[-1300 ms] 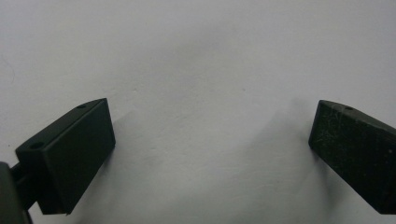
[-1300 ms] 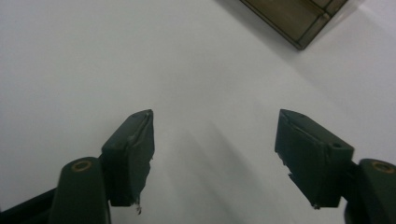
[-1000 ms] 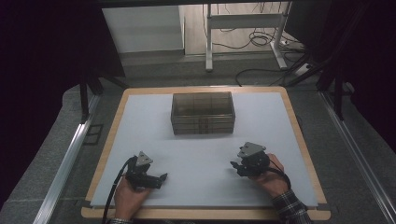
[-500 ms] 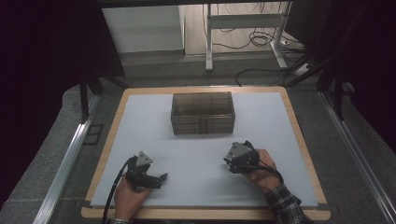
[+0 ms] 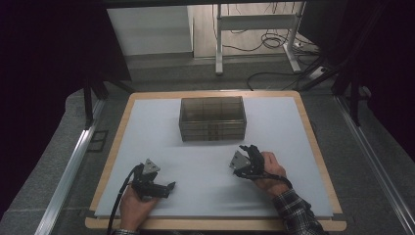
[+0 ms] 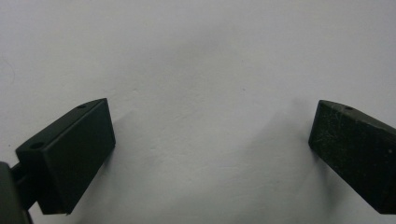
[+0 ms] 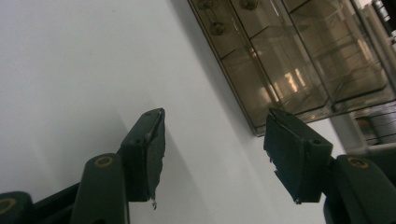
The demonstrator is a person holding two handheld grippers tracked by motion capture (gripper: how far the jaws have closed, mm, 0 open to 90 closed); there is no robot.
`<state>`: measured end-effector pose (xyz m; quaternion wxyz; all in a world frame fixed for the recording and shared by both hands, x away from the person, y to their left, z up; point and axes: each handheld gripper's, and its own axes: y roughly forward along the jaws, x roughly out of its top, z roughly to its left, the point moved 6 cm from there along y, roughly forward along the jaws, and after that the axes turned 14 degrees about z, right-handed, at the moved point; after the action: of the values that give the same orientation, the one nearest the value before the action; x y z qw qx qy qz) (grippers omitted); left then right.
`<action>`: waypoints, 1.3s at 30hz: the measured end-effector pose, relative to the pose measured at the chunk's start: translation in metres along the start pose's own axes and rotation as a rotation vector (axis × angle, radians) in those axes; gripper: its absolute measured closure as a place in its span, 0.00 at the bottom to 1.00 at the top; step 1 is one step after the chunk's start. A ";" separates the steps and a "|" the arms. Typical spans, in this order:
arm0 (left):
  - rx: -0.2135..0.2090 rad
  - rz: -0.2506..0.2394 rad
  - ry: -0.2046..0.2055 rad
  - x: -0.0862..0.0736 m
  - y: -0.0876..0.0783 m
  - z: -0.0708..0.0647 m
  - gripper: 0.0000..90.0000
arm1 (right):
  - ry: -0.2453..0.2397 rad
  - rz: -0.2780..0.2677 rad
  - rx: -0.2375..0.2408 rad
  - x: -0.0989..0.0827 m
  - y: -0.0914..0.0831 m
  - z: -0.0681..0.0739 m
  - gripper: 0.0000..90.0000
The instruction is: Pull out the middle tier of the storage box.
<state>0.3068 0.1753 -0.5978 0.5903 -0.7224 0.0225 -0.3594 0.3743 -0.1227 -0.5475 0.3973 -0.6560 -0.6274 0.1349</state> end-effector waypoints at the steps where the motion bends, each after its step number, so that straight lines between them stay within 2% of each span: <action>1: 0.000 0.000 0.000 0.000 0.000 0.000 0.00 | -0.014 -0.004 -0.016 0.001 0.001 0.000 0.44; 3: 0.000 0.000 0.000 0.000 0.000 0.000 0.00 | -0.039 -0.002 -0.051 0.003 0.002 0.001 0.45; 4: 0.000 0.000 0.000 0.000 0.000 0.000 0.00 | -0.039 -0.002 -0.051 0.003 0.002 0.001 0.45; 5: 0.000 0.000 0.000 0.000 0.000 0.000 0.00 | -0.068 0.008 -0.087 0.005 0.003 0.002 0.45; 6: 0.000 0.000 0.000 0.000 0.000 0.000 0.00 | -0.068 0.008 -0.087 0.005 0.003 0.002 0.45; 9: 0.000 0.000 0.000 0.000 0.000 0.000 0.00 | -0.112 0.022 -0.141 0.009 0.006 0.003 0.45; 10: 0.000 0.000 0.000 0.000 0.000 0.000 0.00 | -0.112 0.022 -0.141 0.009 0.006 0.003 0.45; 11: 0.000 0.000 0.000 0.000 0.000 0.000 0.00 | -0.145 0.027 -0.170 0.011 0.008 0.003 0.45; 16: 0.000 0.000 0.000 0.000 0.000 0.000 0.00 | -0.209 0.051 -0.234 0.015 0.012 0.004 0.46; 18: 0.000 0.000 0.000 0.000 0.000 0.000 0.00 | -0.208 0.050 -0.242 0.016 0.013 0.005 0.46; 19: 0.000 0.000 0.000 0.000 0.000 0.000 0.00 | -0.233 0.062 -0.268 0.018 0.014 0.005 0.47; 30: -0.001 0.000 0.000 0.000 0.000 0.000 0.00 | -0.306 0.086 -0.338 0.031 0.024 0.006 0.49; 36: 0.000 0.001 0.000 0.000 0.000 0.000 0.00 | -0.337 0.095 -0.363 0.038 0.028 0.004 0.53; 37: 0.000 0.001 0.000 0.000 0.000 0.000 0.00 | -0.343 0.077 -0.361 0.041 0.029 0.004 0.54; 38: 0.000 0.001 0.000 0.000 0.000 0.000 0.00 | -0.348 0.093 -0.375 0.041 0.028 0.004 0.55; 39: 0.000 0.001 0.000 0.000 0.000 0.000 0.00 | -0.352 0.083 -0.368 0.043 0.030 0.004 0.55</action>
<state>0.3067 0.1754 -0.5977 0.5904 -0.7224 0.0229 -0.3592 0.4009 -0.0779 -0.5569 0.1501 -0.7089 -0.6735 0.1464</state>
